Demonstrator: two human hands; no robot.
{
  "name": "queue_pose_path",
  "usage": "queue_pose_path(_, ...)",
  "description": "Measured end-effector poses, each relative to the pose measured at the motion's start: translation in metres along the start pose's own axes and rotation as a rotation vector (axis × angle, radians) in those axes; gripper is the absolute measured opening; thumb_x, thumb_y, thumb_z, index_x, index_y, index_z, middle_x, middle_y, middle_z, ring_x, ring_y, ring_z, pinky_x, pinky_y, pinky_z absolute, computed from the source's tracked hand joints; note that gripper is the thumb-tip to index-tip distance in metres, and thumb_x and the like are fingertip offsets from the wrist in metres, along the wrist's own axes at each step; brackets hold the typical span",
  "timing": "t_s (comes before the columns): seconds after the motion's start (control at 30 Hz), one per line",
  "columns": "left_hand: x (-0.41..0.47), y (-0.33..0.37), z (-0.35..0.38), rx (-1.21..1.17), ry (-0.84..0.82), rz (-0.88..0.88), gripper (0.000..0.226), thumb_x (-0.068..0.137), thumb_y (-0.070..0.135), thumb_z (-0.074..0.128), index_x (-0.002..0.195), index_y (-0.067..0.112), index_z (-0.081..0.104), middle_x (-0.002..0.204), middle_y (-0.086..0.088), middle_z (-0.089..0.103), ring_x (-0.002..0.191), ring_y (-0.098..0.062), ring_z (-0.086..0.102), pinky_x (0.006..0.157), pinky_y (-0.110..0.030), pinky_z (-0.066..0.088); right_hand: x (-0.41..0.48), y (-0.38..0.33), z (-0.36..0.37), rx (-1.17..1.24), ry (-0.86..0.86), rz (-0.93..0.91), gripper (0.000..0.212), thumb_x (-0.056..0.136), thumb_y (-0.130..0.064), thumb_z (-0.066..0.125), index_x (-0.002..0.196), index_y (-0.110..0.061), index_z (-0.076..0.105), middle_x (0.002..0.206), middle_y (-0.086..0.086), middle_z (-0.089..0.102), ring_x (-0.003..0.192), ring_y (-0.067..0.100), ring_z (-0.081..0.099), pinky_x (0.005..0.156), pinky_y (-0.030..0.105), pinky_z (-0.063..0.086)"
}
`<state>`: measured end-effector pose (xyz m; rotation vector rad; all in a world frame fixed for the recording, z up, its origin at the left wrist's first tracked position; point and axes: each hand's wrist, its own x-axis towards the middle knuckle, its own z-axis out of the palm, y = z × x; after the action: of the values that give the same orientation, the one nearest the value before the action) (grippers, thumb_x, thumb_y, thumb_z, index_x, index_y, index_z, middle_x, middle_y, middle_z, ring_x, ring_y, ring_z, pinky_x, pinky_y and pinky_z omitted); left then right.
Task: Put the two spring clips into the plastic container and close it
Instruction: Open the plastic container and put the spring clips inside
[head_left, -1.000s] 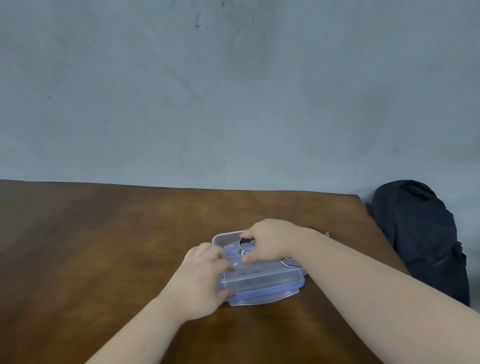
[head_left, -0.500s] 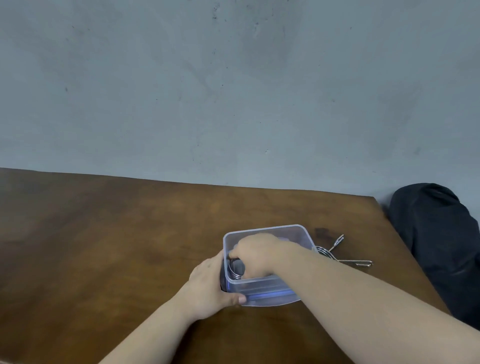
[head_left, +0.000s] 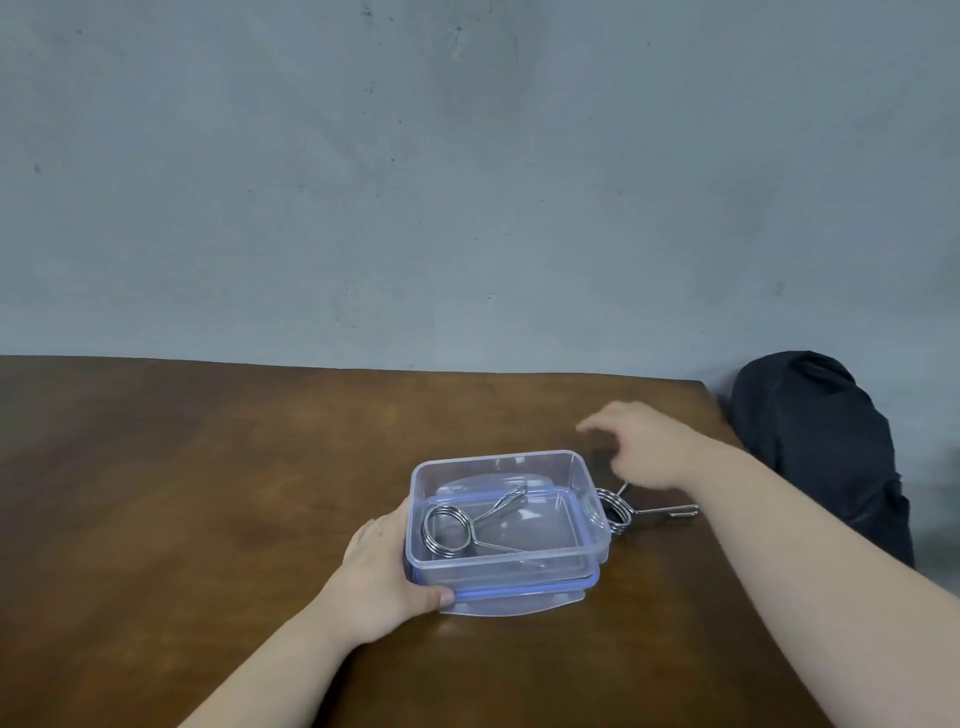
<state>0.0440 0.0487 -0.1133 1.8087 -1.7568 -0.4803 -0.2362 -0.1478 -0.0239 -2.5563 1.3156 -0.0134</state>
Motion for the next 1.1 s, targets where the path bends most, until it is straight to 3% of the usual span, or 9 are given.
queue_pose_path(0.17, -0.002, -0.001, 0.004, 0.011, 0.005, -0.005, 0.083, 0.058, 0.048, 0.078, 0.125, 0.064, 0.032, 0.118, 0.033, 0.058, 0.117, 0.006, 0.047, 0.114, -0.046, 0.026, -0.012, 0.001, 0.027, -0.119, -0.323, -0.029, 0.06, 0.076, -0.019, 0.069, 0.13, -0.042, 0.059, 0.122, -0.006, 0.055, 0.11, 0.023, 0.052, 0.094, 0.038, 0.037)
queue_pose_path(0.33, -0.003, 0.004, 0.004, 0.013, 0.006, -0.015, 0.088, 0.057, 0.052, 0.075, 0.116, 0.082, 0.017, 0.12, 0.038, 0.05, 0.116, 0.005, 0.044, 0.115, -0.041, 0.016, -0.019, 0.009, 0.026, 0.129, -0.226, 0.003, 0.046, 0.083, -0.011, 0.053, 0.112, -0.044, 0.066, 0.113, -0.01, 0.06, 0.097, 0.017, 0.054, 0.075, 0.023, 0.035)
queue_pose_path(0.47, -0.003, 0.004, 0.004, -0.007, 0.01, -0.027, 0.081, 0.056, 0.054, 0.075, 0.118, 0.075, 0.027, 0.118, 0.03, 0.057, 0.116, -0.004, 0.052, 0.117, -0.048, 0.021, -0.028, 0.011, 0.024, 0.011, -0.37, -0.033, 0.046, 0.079, -0.029, 0.07, 0.118, -0.049, 0.057, 0.119, -0.011, 0.056, 0.104, 0.015, 0.05, 0.1, 0.036, 0.025)
queue_pose_path(0.53, -0.002, 0.005, 0.004, 0.006, 0.0, -0.035, 0.083, 0.056, 0.054, 0.074, 0.114, 0.08, 0.021, 0.119, 0.029, 0.056, 0.117, -0.005, 0.05, 0.117, -0.047, 0.02, -0.031, 0.013, 0.028, -0.112, -0.38, -0.038, 0.07, 0.072, -0.043, 0.079, 0.135, -0.047, 0.049, 0.123, -0.011, 0.052, 0.118, 0.021, 0.048, 0.113, 0.044, 0.017)
queue_pose_path(0.63, 0.0, 0.005, 0.002, 0.018, -0.037, -0.037, 0.084, 0.057, 0.051, 0.075, 0.11, 0.084, 0.018, 0.12, 0.031, 0.053, 0.118, -0.004, 0.047, 0.117, -0.044, 0.018, -0.033, 0.014, 0.038, -0.151, -0.287, -0.05, 0.078, 0.075, -0.037, 0.081, 0.144, -0.039, 0.045, 0.124, -0.008, 0.054, 0.115, 0.018, 0.048, 0.113, 0.042, 0.022)
queue_pose_path(0.77, 0.003, 0.006, 0.001, -0.009, -0.125, -0.078, 0.085, 0.061, 0.048, 0.073, 0.113, 0.081, 0.015, 0.135, 0.031, 0.046, 0.131, 0.0, 0.035, 0.122, -0.05, 0.001, -0.038, 0.021, 0.032, -0.112, -0.162, -0.02, 0.067, 0.077, -0.044, 0.081, 0.137, -0.027, 0.058, 0.118, -0.006, 0.06, 0.103, 0.017, 0.056, 0.09, 0.033, 0.047)
queue_pose_path(0.9, 0.006, 0.012, 0.007, -0.02, -0.141, -0.081, 0.088, 0.063, 0.046, 0.072, 0.116, 0.08, 0.011, 0.142, 0.029, 0.043, 0.137, 0.002, 0.031, 0.122, -0.05, -0.008, -0.046, 0.023, -0.001, 0.164, 0.041, 0.078, 0.084, 0.073, -0.05, 0.086, 0.146, -0.026, 0.053, 0.115, -0.016, 0.059, 0.102, 0.007, 0.052, 0.079, 0.018, 0.039)
queue_pose_path(1.0, 0.009, 0.02, 0.011, -0.012, -0.132, -0.066, 0.088, 0.063, 0.046, 0.072, 0.118, 0.079, 0.011, 0.141, 0.031, 0.043, 0.137, 0.004, 0.032, 0.122, -0.05, -0.008, -0.053, -0.013, -0.043, 0.233, 0.193, -0.007, 0.063, 0.074, -0.049, 0.086, 0.129, -0.024, 0.067, 0.098, -0.034, 0.061, 0.097, 0.009, 0.056, 0.081, 0.023, 0.041)
queue_pose_path(1.1, 0.012, 0.026, 0.017, -0.002, -0.12, -0.05, 0.089, 0.062, 0.047, 0.071, 0.124, 0.075, 0.014, 0.14, 0.032, 0.043, 0.136, 0.003, 0.033, 0.122, -0.051, -0.006, -0.056, -0.07, -0.064, 0.213, 0.251, -0.141, 0.06, 0.074, -0.056, 0.083, 0.12, -0.02, 0.069, 0.099, -0.015, 0.07, 0.097, 0.02, 0.064, 0.088, 0.033, 0.051)
